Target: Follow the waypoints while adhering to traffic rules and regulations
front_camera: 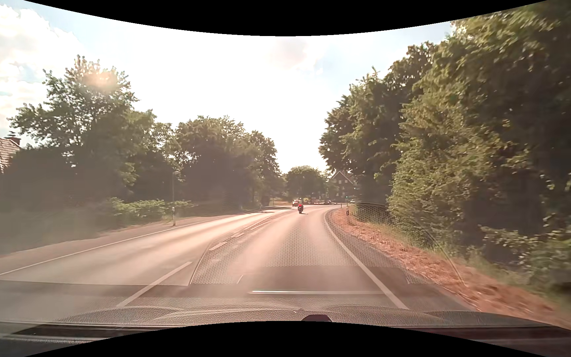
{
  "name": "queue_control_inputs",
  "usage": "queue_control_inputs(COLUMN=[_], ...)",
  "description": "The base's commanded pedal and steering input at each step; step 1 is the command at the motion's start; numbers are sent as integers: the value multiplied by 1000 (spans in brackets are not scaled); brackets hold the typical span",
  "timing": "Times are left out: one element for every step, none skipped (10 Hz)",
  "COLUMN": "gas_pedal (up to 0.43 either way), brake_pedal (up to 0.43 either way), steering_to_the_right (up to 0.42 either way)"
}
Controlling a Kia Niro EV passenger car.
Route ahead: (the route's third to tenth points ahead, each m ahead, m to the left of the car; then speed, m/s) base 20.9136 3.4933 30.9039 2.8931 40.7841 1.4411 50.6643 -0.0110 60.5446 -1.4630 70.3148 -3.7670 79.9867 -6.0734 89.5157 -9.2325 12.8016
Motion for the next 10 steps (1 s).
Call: queue_control_inputs(gas_pedal=[220, 209, 197, 189, 189, 189, 189, 189, 189, 189], brake_pedal=[0, 0, 0, 0, 0, 0, 0, 0, 0, 0], steering_to_the_right=[11, 12, 14, 15, 16, 16, 16, 18, 18, 18])
